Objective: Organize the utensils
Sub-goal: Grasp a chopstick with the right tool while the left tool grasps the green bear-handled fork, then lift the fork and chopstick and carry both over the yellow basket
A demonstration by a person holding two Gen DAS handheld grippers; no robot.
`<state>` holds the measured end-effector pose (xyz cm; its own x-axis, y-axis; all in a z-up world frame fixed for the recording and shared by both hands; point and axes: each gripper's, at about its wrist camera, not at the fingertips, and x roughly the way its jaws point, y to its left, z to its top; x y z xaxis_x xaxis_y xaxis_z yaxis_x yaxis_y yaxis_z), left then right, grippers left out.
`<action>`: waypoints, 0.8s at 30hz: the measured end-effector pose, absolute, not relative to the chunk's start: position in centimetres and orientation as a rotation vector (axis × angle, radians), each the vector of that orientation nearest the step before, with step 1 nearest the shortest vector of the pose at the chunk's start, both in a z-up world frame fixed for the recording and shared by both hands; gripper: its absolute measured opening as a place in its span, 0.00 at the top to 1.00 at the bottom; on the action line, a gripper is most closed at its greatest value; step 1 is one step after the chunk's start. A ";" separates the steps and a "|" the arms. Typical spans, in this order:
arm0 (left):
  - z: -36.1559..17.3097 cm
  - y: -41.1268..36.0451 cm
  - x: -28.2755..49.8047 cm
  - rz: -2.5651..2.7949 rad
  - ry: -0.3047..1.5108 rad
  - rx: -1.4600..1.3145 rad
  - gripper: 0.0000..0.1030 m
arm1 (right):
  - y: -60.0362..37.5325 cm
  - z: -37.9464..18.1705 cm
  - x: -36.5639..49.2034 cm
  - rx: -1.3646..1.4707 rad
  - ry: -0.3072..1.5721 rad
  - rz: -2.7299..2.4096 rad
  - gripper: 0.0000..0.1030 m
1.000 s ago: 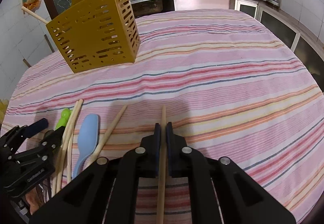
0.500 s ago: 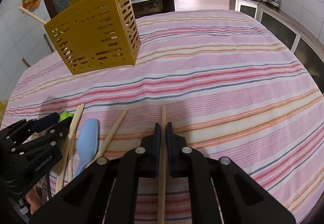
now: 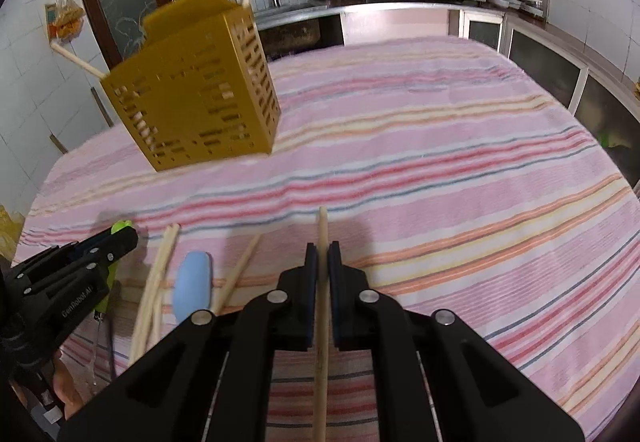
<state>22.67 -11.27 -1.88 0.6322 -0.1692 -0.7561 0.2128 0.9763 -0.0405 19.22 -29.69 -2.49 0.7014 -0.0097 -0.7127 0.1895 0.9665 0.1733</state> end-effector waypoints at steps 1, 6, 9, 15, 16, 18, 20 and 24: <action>-1.3 -11.1 22.4 -0.215 0.841 0.048 0.83 | -29.6 -1.9 19.0 0.239 0.766 -0.110 0.94; 2.5 -10.3 20.8 -0.206 0.713 0.027 0.83 | -29.3 0.9 18.1 0.244 0.650 -0.092 0.94; 5.1 -10.2 19.6 -0.212 0.637 0.028 0.83 | -29.3 2.9 17.5 0.245 0.574 -0.086 0.94; 9.7 -9.4 17.7 -0.228 0.515 0.017 0.83 | -28.7 6.6 16.1 0.209 0.437 -0.081 0.94; 10.3 -9.3 17.4 -0.232 0.500 0.012 0.83 | -28.6 7.1 15.8 0.202 0.418 -0.081 0.94; 11.4 -9.0 16.8 -0.239 0.466 0.009 0.83 | -28.4 8.0 15.5 0.194 0.381 -0.078 0.94; 12.5 -8.9 16.4 -0.244 0.438 0.013 0.83 | -28.2 8.9 15.1 0.186 0.341 -0.081 0.94; 14.4 -8.3 16.1 -0.248 0.393 0.015 0.83 | -27.8 11.1 14.9 0.179 0.289 -0.072 0.94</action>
